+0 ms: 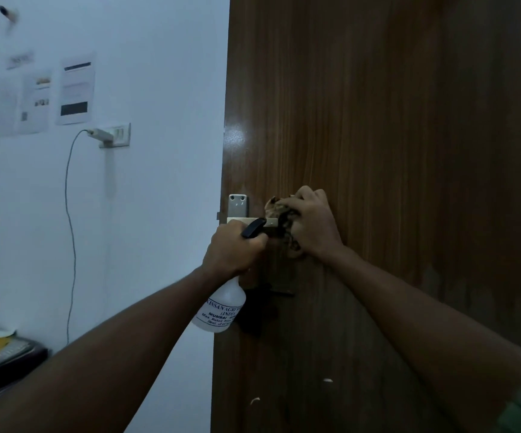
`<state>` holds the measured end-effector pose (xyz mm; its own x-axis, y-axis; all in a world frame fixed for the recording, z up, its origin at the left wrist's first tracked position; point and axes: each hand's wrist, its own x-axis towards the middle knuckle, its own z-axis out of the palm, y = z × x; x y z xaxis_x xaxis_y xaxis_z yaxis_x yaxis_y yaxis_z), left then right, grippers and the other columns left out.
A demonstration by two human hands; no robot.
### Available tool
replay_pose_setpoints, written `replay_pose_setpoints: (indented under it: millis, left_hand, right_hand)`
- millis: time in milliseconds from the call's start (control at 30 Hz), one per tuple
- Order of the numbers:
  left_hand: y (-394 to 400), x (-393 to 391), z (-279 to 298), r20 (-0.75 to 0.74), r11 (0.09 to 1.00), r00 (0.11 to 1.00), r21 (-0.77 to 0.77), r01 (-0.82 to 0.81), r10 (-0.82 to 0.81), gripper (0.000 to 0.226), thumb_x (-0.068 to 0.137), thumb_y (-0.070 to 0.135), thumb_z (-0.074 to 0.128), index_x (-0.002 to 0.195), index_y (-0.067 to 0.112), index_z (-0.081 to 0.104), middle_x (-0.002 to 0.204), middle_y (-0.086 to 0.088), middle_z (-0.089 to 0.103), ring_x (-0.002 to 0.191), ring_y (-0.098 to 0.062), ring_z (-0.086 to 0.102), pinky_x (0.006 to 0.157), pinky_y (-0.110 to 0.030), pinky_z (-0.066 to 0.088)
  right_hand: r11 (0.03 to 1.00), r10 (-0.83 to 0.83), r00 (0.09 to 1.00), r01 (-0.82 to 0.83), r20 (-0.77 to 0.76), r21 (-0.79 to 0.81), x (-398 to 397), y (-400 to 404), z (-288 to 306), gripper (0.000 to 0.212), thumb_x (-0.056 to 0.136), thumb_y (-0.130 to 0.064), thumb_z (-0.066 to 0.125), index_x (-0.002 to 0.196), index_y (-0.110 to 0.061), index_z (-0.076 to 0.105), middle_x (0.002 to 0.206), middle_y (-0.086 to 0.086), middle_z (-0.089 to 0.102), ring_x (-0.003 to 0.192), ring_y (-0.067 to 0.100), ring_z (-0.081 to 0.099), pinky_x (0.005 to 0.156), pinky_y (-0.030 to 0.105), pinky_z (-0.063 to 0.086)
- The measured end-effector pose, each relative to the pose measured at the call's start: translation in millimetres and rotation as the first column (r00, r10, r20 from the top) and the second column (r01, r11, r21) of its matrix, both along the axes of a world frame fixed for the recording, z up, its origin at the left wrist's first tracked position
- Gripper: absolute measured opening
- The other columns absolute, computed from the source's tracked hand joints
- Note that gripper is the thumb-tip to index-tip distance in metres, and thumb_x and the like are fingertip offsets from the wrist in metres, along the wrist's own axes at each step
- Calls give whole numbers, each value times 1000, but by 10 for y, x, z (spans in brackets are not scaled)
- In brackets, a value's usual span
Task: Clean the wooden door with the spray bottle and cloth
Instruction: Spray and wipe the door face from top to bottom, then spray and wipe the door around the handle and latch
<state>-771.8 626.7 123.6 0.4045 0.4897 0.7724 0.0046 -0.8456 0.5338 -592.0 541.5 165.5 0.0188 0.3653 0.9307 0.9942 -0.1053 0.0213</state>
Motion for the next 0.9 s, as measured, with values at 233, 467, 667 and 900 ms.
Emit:
replay_pose_setpoints:
  millis: [233, 467, 667, 900]
  left_hand:
    - [75, -184, -21, 23, 999, 999, -32, -32, 32, 38, 83, 39, 61, 77, 2, 73, 70, -15, 74, 49, -29, 63, 51, -53, 55]
    - [156, -252, -32, 116, 994, 992, -105, -44, 56, 40, 84, 43, 59, 71, 8, 74, 64, -3, 75, 55, -26, 70, 51, -34, 49]
    - [170, -265, -68, 124, 989, 989, -134, -62, 79, 36, 88, 36, 63, 68, 7, 73, 62, -6, 74, 41, -14, 60, 44, -29, 47]
    - [198, -305, -4, 151, 990, 987, -139, -30, 52, 49, 79, 46, 57, 73, -1, 72, 69, -17, 73, 46, -21, 59, 51, -38, 48]
  right_hand:
    - [874, 75, 915, -252, -397, -415, -438, 101, 646, 27, 100, -8, 52, 117, -14, 72, 118, 5, 66, 109, 20, 58, 91, 36, 46]
    - [712, -135, 937, -134, -322, -689, -820, 468, 824, 21, 101, -18, 45, 87, -12, 58, 92, 9, 59, 74, 17, 53, 69, 31, 45]
    - [715, -219, 967, 67, -132, -696, -665, 654, 691, 39, 102, -40, 43, 97, -13, 71, 87, 3, 65, 79, 19, 59, 90, 49, 45]
    - [768, -175, 966, 13, -190, -641, -592, 443, 663, 39, 105, -43, 48, 84, -16, 67, 83, 1, 63, 90, 21, 60, 101, 49, 39]
